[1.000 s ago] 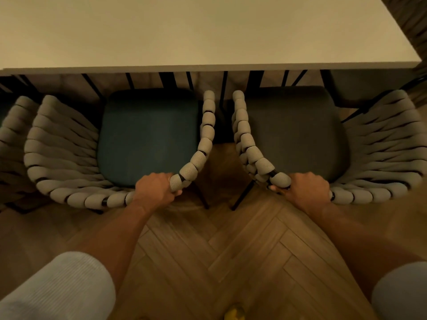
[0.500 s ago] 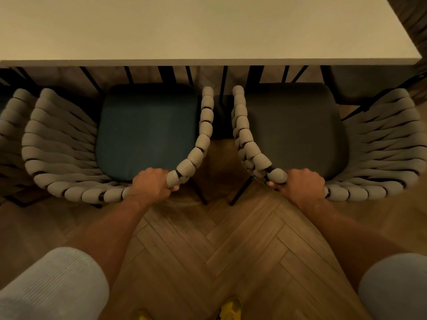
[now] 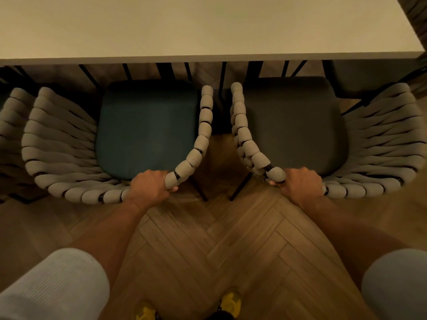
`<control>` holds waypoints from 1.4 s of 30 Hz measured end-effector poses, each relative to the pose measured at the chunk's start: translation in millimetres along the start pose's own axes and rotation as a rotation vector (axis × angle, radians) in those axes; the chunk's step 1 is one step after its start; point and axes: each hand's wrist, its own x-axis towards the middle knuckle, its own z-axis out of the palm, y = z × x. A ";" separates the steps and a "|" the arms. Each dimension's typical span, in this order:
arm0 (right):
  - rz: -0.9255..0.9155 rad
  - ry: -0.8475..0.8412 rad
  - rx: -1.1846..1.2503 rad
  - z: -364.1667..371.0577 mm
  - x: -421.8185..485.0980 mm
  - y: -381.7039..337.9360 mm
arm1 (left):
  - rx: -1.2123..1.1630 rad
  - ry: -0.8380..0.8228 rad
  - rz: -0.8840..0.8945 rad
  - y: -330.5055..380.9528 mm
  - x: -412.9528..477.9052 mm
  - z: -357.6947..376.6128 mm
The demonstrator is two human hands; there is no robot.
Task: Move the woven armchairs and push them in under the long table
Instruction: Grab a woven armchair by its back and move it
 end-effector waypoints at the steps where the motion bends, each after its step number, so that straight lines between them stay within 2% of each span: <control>1: -0.001 -0.005 0.002 -0.4 -0.9 -0.3 | 0.002 0.004 0.002 0.3 -0.8 -0.6; 8: 0.018 0.010 -0.054 -0.6 -6.1 -4.9 | 0.008 0.002 -0.002 0.2 -2.0 -2.3; 20: 0.072 -0.012 0.011 1.7 -2.8 -5.7 | 0.015 0.015 0.001 -7.5 5.0 6.9; 23: 0.076 -0.068 0.082 2.6 -4.6 -3.2 | 0.001 0.012 0.009 -6.1 4.6 5.3; 28: 0.085 -0.226 0.228 -18.7 -22.9 9.7 | 0.002 -0.075 0.029 -2.5 -2.1 -6.9; 33: 0.191 -0.172 0.284 -46.5 -77.5 43.9 | -0.089 -0.323 -0.002 0.5 -7.3 -32.4; 36: 0.237 -0.234 0.331 -65.4 -106.4 66.7 | -0.141 -0.472 -0.064 13.5 -4.7 -53.9; 38: 0.283 -0.263 0.321 -70.8 -122.6 82.0 | -0.091 -0.500 -0.086 29.4 -4.6 -68.4; 40: 0.357 -0.275 0.415 -77.2 -139.0 94.6 | -0.004 -0.487 -0.077 49.7 -8.3 -84.6; 42: 0.414 -0.284 0.517 -83.9 -153.4 107.4 | 0.119 -0.461 0.002 70.0 -12.1 -100.4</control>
